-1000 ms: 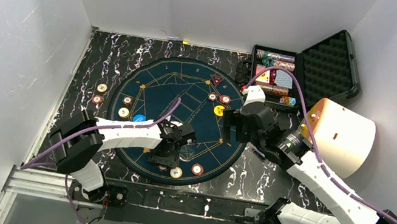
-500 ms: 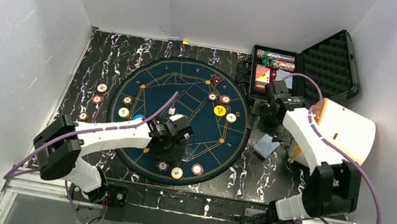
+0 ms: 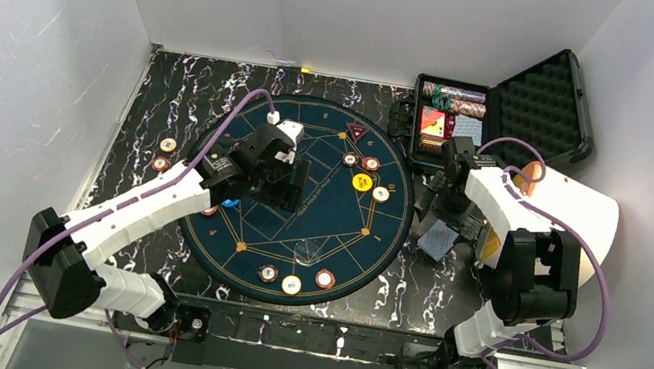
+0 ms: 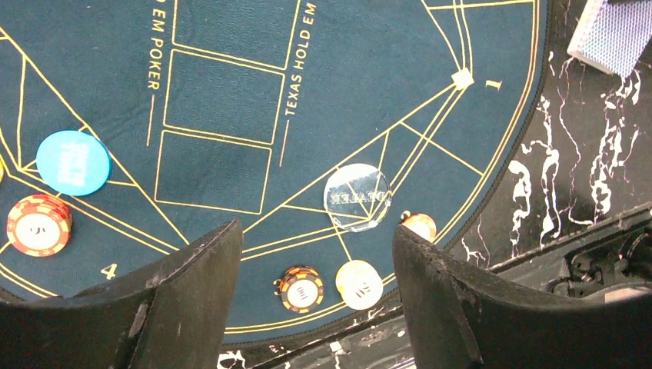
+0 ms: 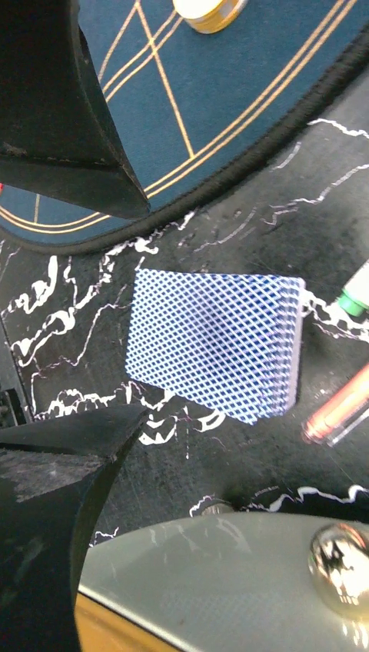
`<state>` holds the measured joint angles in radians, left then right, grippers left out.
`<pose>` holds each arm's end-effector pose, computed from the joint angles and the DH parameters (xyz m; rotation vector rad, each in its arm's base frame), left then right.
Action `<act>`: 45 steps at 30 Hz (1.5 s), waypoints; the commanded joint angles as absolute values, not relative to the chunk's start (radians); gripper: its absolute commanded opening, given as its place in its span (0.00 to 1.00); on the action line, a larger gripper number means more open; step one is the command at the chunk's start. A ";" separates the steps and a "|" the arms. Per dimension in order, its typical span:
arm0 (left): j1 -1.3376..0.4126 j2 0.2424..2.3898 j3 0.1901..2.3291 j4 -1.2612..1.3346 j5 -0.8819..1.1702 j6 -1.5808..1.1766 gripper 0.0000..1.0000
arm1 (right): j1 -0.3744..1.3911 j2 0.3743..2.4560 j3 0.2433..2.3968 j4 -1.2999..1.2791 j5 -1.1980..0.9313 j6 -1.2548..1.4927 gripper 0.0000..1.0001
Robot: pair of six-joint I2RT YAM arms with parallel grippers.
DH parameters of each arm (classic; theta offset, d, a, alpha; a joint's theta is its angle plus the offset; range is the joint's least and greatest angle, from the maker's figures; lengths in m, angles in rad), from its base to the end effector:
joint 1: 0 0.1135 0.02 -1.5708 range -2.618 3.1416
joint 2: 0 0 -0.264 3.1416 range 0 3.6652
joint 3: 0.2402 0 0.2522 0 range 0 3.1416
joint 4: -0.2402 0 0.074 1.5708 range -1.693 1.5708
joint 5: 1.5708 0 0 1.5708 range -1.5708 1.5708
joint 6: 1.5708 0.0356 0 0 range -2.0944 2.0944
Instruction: Distribute texas hold em gaming equipment
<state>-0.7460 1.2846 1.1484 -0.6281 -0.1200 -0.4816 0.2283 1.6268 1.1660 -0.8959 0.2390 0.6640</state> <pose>0.2050 -0.1837 0.3173 0.2528 2.3633 -0.4672 0.2980 0.0606 0.2158 0.6499 2.7661 -0.1760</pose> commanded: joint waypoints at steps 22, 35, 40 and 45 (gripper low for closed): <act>-0.705 1.244 1.171 -0.611 -0.061 -0.380 0.72 | 0.187 1.693 0.998 -0.662 0.285 0.807 0.98; -0.691 1.237 1.168 -0.625 -0.061 -0.383 0.72 | 0.180 1.609 0.839 -0.533 0.278 0.834 0.86; -0.687 1.233 1.166 -0.625 -0.058 -0.384 0.72 | 0.179 1.583 0.780 -0.499 0.272 0.832 0.79; -0.676 1.235 1.175 -0.638 -0.064 -0.381 0.72 | 0.177 1.575 0.756 -0.476 0.261 0.808 0.68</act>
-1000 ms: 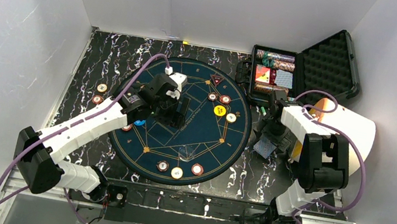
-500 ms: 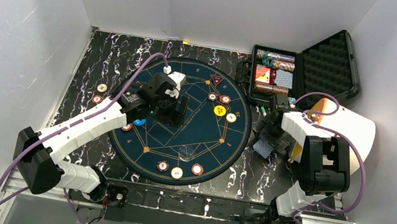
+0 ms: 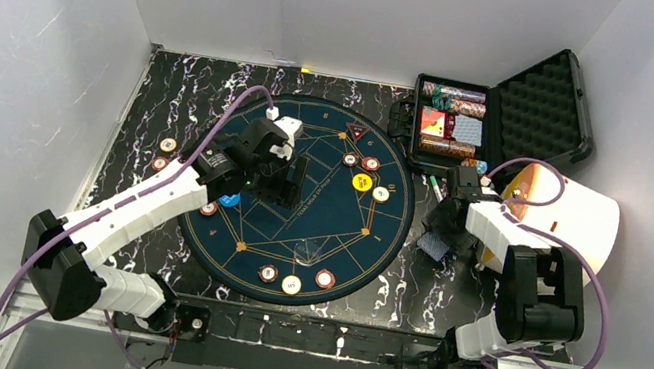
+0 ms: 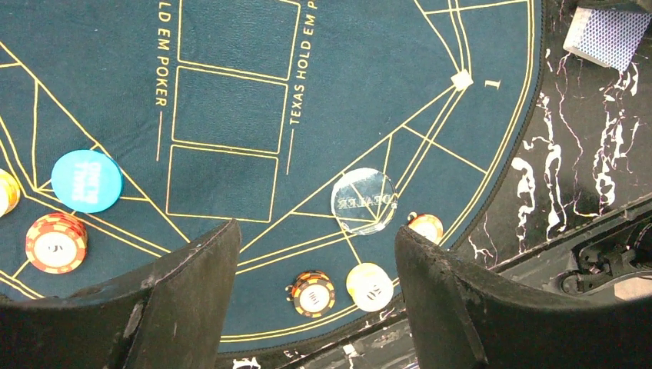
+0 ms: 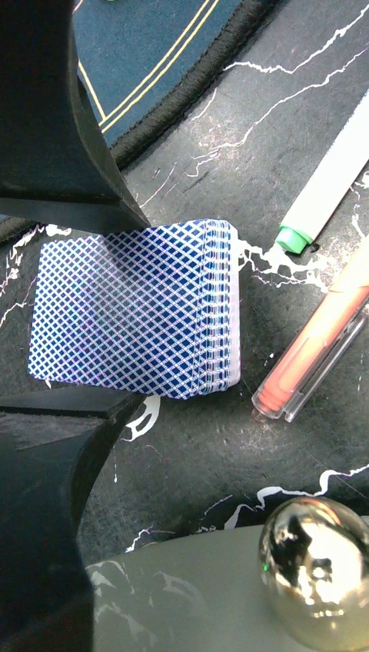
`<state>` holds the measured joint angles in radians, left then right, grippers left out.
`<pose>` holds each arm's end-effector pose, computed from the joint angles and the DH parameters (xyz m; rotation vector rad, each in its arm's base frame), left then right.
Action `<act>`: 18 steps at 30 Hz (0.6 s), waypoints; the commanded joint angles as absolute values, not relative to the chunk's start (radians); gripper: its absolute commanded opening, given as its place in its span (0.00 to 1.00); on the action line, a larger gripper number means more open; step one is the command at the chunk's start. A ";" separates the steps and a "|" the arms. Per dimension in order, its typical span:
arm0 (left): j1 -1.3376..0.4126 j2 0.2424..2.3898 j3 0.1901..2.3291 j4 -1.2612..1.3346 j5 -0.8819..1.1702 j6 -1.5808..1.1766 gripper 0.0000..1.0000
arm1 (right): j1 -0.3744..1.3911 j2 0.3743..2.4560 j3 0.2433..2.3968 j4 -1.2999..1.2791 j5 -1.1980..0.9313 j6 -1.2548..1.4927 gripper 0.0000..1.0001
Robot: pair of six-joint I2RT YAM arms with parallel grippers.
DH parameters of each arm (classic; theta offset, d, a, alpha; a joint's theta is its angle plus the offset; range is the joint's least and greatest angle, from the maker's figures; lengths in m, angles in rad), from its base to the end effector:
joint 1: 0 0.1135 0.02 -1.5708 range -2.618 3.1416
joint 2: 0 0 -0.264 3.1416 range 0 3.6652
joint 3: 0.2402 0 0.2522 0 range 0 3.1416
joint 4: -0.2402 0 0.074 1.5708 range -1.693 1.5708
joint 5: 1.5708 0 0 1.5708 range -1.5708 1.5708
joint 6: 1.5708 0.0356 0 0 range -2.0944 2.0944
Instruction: Distribute texas hold em gaming equipment
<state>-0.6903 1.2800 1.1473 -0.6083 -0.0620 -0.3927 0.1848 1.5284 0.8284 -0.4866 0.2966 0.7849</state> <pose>0.2141 -0.1740 0.3195 0.3178 2.3369 -0.4727 0.2725 0.0404 0.1652 0.8615 2.5225 -0.1107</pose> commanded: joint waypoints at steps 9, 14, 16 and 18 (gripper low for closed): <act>-0.645 1.241 1.182 -0.647 -0.039 -0.388 0.72 | 0.173 1.520 0.731 -0.412 0.156 0.693 0.48; -0.641 1.250 1.189 -0.650 -0.020 -0.400 0.72 | 0.173 1.490 0.713 -0.384 0.050 0.612 0.27; -0.640 1.255 1.190 -0.649 -0.014 -0.404 0.72 | 0.173 1.489 0.706 -0.382 0.028 0.583 0.24; -0.640 1.263 1.192 -0.647 -0.009 -0.409 0.72 | 0.172 1.490 0.704 -0.380 0.002 0.554 0.21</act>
